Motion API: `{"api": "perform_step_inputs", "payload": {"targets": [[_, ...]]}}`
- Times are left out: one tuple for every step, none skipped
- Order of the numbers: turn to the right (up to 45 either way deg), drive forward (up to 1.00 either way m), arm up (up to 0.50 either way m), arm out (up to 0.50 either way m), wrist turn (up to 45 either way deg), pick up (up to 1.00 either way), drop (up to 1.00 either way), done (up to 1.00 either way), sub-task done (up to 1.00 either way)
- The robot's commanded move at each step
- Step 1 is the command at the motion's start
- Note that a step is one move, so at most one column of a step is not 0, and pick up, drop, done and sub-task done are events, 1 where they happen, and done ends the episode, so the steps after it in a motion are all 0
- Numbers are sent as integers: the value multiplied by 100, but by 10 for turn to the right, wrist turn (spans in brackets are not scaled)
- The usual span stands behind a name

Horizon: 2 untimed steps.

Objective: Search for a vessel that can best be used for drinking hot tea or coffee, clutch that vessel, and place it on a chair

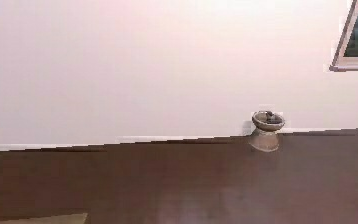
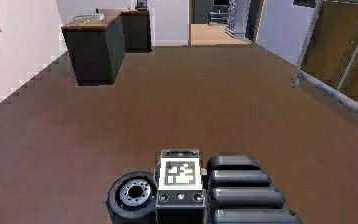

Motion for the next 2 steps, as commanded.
{"api": "perform_step_inputs", "payload": {"targets": [[-240, 0, 0, 0, 0, 0, 0, 0, 0], [-450, 0, 0, 0, 0, 0, 0, 0, 0]]}}
